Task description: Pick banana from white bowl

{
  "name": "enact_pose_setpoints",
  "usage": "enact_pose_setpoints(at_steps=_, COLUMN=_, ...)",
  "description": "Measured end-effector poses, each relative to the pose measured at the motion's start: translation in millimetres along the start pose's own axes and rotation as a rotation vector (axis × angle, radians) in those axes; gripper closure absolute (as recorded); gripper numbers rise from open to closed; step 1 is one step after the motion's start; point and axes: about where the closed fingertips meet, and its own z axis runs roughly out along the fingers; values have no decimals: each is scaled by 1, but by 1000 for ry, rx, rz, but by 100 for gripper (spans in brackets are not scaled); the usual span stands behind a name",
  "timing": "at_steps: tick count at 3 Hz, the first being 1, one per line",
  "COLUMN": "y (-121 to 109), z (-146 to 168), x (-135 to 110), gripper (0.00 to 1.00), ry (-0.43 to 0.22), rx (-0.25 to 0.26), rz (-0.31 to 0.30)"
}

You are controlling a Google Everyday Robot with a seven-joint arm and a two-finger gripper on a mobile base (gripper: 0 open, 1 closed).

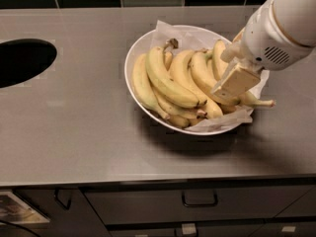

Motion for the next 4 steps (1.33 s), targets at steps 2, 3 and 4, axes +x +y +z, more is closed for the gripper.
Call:
enact_pose_setpoints(at_steps=2, y=-4, z=9, x=2, gripper=47, ry=17, rx=1, rz=26)
enact_pose_setpoints(at_steps=3, y=-3, z=15, x=6, gripper=50, ry=29, rx=-4, rz=39)
enact_pose_setpoints(at_steps=4, y=-3, z=17, x=7, gripper=49, ry=33, rx=-7, rz=44)
